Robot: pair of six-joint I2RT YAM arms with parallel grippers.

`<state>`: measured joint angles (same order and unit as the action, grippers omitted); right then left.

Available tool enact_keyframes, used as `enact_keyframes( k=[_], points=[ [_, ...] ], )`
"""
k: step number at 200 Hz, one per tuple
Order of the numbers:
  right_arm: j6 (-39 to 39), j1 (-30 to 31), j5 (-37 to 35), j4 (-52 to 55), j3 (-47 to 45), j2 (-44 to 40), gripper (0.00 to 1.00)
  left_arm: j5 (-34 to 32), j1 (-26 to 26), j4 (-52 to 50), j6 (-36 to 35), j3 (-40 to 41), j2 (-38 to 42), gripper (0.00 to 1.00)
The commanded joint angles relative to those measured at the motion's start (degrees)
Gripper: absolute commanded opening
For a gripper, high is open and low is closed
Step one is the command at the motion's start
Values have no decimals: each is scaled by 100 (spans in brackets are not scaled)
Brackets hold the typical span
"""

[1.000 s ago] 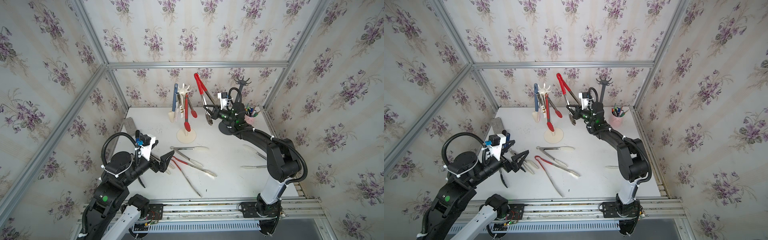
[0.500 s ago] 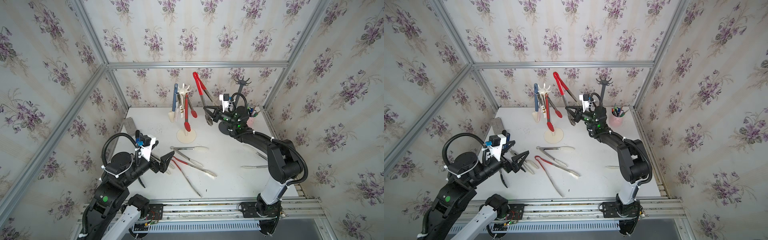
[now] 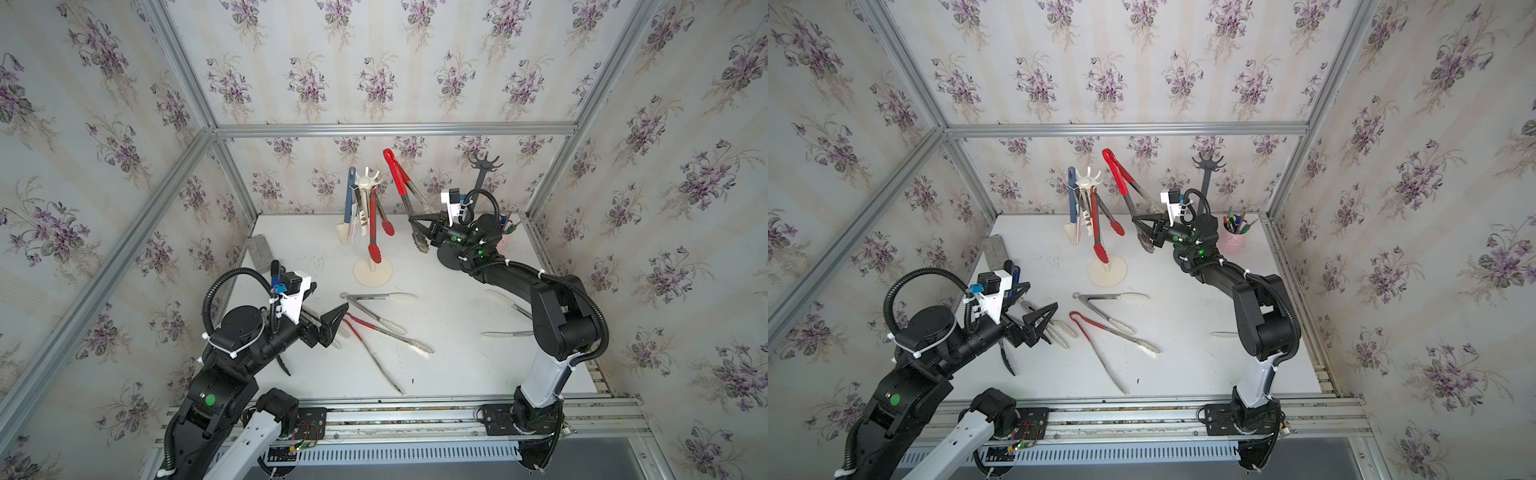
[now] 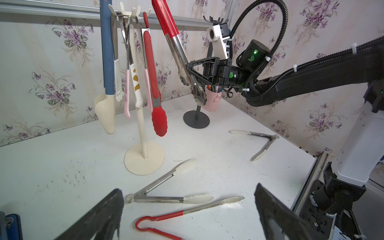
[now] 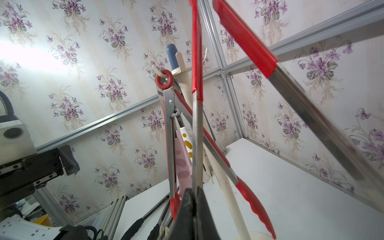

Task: Hang food tongs on kitchen utensil racks
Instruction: Hang the food tongs on the rack.

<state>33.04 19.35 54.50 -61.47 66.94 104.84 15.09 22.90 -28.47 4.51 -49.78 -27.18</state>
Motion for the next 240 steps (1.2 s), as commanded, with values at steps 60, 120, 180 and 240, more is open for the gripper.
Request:
enact_keyframes(
  k=[60, 120, 180, 240],
  points=[
    [-87, -3, 459, -410, -136, -7, 0, 18, -4, 79, -25, 25, 28, 99],
    [-122, -4, 508, -426, -174, -13, 0, 18, -2, 80, -20, 38, 55, 99],
    [-184, -9, 557, -422, -269, -51, 0, 31, -4, 81, -21, 47, 20, 99],
    [-192, -2, 557, -531, -360, -121, 0, 31, -4, 82, -21, 30, 2, 99]
  ],
)
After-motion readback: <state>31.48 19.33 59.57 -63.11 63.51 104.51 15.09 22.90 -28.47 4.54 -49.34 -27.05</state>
